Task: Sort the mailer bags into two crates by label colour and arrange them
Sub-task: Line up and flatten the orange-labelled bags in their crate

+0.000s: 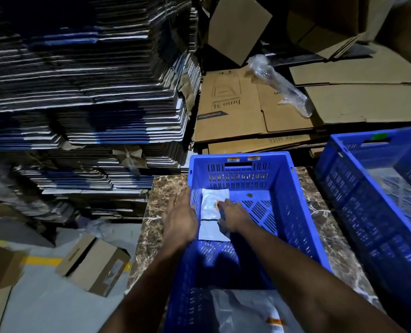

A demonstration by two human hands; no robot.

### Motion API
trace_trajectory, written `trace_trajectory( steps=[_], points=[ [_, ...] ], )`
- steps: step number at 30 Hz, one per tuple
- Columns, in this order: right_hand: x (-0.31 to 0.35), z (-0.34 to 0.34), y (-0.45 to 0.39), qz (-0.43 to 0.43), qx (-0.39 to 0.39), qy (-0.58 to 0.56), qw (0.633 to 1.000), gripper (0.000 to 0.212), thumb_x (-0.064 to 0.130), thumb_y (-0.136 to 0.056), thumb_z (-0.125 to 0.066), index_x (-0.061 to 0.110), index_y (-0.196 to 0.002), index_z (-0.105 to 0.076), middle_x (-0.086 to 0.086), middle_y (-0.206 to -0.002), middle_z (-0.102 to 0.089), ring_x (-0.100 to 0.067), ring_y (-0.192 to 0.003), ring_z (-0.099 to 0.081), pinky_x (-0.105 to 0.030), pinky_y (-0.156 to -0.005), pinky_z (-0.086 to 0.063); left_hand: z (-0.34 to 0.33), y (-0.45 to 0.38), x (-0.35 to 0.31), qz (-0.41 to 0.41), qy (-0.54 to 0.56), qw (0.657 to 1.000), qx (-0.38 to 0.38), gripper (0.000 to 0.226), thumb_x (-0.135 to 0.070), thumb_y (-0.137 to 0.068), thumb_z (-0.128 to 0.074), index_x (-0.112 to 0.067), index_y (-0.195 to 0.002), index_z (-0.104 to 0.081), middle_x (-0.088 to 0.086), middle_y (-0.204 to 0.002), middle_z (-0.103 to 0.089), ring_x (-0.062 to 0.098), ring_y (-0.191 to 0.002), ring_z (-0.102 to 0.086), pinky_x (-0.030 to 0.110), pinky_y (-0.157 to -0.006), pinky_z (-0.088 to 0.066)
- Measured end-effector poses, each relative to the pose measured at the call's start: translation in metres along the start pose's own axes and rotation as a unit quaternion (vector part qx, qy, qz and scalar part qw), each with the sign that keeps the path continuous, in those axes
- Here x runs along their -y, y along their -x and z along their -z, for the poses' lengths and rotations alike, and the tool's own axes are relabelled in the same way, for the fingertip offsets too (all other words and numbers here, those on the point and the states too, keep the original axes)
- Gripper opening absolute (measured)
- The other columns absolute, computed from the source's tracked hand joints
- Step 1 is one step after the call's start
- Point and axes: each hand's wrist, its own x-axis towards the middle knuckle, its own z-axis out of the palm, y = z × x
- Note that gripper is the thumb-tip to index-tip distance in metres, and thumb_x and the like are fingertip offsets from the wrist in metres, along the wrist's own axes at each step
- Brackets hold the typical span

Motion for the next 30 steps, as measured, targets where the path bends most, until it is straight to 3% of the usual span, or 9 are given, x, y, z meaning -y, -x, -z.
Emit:
trace_trajectory(
  steps=[1,3,5,8,12,15,21,24,30],
  points=[
    [0.005,0.002,-0.004,0.002,-0.021,0.016,1.000,0.045,0.034,-0.093,-0.059,0.015,-0.132,-0.046,-0.008,-0.140,-0.040,-0.038,-0.127,-0.043,-0.048,-0.097,-0.045,0.001,0.000,-0.001,0.001,-0.004,1.000,0.001,0.061,-0.022,-0.103,-0.038,-0.029,-0.158,-0.012,-0.012,-0.164,-0.017,0.019,-0.151,-0.011,0.055,-0.120,-0.018],
    [0.015,0.002,-0.014,0.022,-0.035,0.032,0.999,0.044,0.034,-0.097,-0.052,0.015,-0.136,-0.045,-0.010,-0.153,-0.031,-0.035,-0.136,-0.036,-0.048,-0.103,-0.041,0.002,0.000,-0.003,0.001,-0.008,1.000,-0.002,0.060,-0.021,-0.103,-0.037,-0.028,-0.158,-0.013,-0.012,-0.164,-0.016,0.017,-0.151,-0.009,0.054,-0.121,-0.017],
    [0.022,-0.003,-0.026,0.038,-0.035,0.060,0.997,0.056,0.035,-0.101,-0.045,0.013,-0.150,-0.032,-0.010,-0.165,-0.012,-0.031,-0.148,-0.020,-0.049,-0.116,-0.026,0.003,0.001,-0.003,-0.014,-0.033,0.999,-0.011,0.061,-0.021,-0.102,-0.035,-0.027,-0.157,-0.012,-0.012,-0.165,-0.012,0.015,-0.151,-0.006,0.051,-0.121,-0.015],
    [0.030,-0.012,-0.040,0.025,-0.026,0.066,0.997,0.065,0.040,-0.105,-0.033,0.013,-0.159,-0.008,-0.008,-0.167,0.007,-0.026,-0.154,0.003,-0.049,-0.124,-0.005,0.003,-0.001,-0.003,-0.040,-0.072,0.997,-0.015,0.063,-0.019,-0.100,-0.033,-0.028,-0.158,-0.008,-0.013,-0.166,-0.002,0.013,-0.152,-0.001,0.045,-0.121,-0.011],
    [0.034,-0.034,-0.052,0.010,-0.007,0.093,0.996,0.067,0.047,-0.106,-0.022,0.013,-0.159,0.002,-0.006,-0.167,0.008,-0.026,-0.154,0.011,-0.051,-0.123,0.004,-0.002,-0.006,0.002,-0.080,-0.069,0.994,-0.012,0.059,-0.025,-0.104,-0.033,-0.023,-0.158,-0.009,-0.005,-0.167,-0.001,0.013,-0.153,-0.001,0.034,-0.120,-0.002],
    [0.032,-0.052,-0.055,0.010,-0.025,0.104,0.994,0.067,0.049,-0.105,-0.019,0.015,-0.159,0.002,-0.005,-0.167,0.008,-0.026,-0.153,0.013,-0.053,-0.121,0.011,-0.009,-0.007,0.011,-0.112,-0.077,0.990,-0.028,0.061,-0.027,-0.103,-0.039,-0.016,-0.157,-0.015,0.002,-0.166,-0.010,0.018,-0.153,-0.006,0.041,-0.123,-0.012],
    [0.032,-0.059,-0.064,0.010,-0.035,0.120,0.992,0.066,0.048,-0.104,-0.021,0.020,-0.159,0.001,-0.002,-0.167,0.009,-0.025,-0.153,0.014,-0.055,-0.121,0.010,-0.009,-0.010,0.009,-0.089,-0.021,0.995,-0.038,0.062,-0.029,-0.099,-0.045,-0.020,-0.155,-0.022,0.000,-0.165,-0.017,0.016,-0.152,-0.012,0.040,-0.121,-0.014],
    [0.029,-0.060,-0.066,0.010,-0.036,0.118,0.992,0.065,0.045,-0.104,-0.023,0.021,-0.159,0.001,-0.001,-0.167,0.008,-0.025,-0.153,0.013,-0.056,-0.120,0.009,-0.008,-0.011,0.008,-0.085,-0.023,0.995,-0.036,0.063,-0.030,-0.098,-0.045,-0.019,-0.156,-0.021,0.001,-0.165,-0.017,0.018,-0.152,-0.016,0.041,-0.120,-0.021],
    [0.029,-0.062,-0.063,0.018,-0.054,0.109,0.992,0.066,0.047,-0.104,-0.020,0.021,-0.159,0.006,0.001,-0.166,0.013,-0.023,-0.153,0.015,-0.054,-0.121,0.012,-0.011,-0.010,0.010,-0.091,-0.047,0.994,-0.031,0.064,-0.034,-0.099,-0.043,-0.021,-0.157,-0.017,-0.001,-0.165,-0.014,0.016,-0.152,-0.013,0.040,-0.118,-0.018]
  ],
)
